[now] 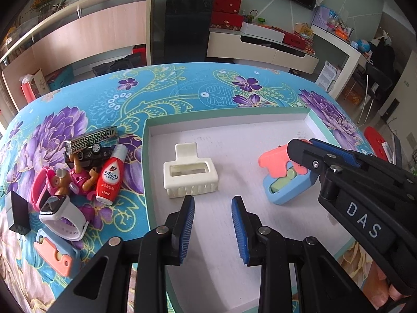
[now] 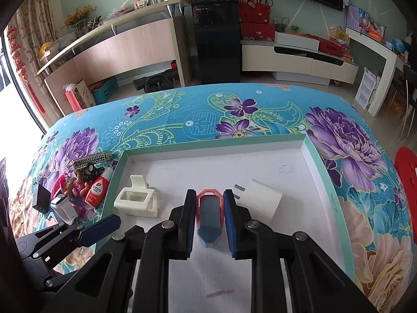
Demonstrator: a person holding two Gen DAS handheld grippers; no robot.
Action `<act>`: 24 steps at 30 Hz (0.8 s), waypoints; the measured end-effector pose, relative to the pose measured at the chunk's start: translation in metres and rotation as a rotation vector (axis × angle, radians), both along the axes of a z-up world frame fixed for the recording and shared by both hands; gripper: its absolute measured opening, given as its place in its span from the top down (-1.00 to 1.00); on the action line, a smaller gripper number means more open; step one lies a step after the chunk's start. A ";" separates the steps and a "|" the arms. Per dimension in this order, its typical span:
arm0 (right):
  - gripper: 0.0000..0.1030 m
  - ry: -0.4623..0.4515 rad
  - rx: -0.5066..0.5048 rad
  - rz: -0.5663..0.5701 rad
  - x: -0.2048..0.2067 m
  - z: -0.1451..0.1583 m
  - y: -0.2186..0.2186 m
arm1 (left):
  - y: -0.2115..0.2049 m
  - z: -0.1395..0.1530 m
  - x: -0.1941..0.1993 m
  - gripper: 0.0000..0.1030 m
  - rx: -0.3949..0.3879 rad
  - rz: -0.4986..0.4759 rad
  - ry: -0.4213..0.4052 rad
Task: Organize rigid objects
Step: 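Lower the toy gun into the tray and open the right tool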
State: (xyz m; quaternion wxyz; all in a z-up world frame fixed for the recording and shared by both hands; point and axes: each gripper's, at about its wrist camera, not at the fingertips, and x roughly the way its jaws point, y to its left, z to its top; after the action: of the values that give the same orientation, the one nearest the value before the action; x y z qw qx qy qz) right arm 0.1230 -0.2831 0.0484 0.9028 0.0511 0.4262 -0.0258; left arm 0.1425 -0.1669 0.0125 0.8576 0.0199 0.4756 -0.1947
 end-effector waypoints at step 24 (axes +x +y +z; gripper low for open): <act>-0.47 -0.086 0.006 -0.023 -0.006 0.017 -0.005 | 0.033 0.024 0.002 -0.78 -0.039 0.082 -0.045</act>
State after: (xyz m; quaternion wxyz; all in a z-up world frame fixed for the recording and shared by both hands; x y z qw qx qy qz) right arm 0.1173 -0.2877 0.0653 0.9197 0.0597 0.3866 -0.0326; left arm 0.1446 -0.1338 0.0366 0.8755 -0.0120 0.4529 -0.1684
